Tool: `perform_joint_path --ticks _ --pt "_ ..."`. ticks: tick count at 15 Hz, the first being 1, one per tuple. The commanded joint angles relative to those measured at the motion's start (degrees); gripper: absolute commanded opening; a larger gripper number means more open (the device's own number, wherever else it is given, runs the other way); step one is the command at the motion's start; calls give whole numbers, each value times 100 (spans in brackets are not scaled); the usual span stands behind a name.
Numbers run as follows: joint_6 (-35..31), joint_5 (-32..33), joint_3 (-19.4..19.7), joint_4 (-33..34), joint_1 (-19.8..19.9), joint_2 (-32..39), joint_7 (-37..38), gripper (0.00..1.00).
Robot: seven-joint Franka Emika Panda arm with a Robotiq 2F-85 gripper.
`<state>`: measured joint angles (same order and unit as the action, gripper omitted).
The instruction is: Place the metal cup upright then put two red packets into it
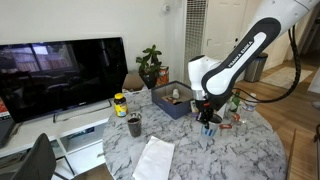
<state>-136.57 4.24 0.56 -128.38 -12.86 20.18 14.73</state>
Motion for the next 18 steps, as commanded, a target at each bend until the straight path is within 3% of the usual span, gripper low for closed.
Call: perform_joint_path --ticks 1,6,7,9,14,17,18 --pt "111 44 -197 135 4 194 169 2" --pt "-27 143 -252 281 -128 433 446 2" --pt "-68 105 -260 291 -133 425 468 31" --pt "33 31 -275 309 -92 334 413 39" --pt "90 -249 -301 146 142 -141 276 75" --pt "-33 -996 -328 8 564 -442 121 97" --pt "-50 -1191 -285 6 669 -500 134 100"
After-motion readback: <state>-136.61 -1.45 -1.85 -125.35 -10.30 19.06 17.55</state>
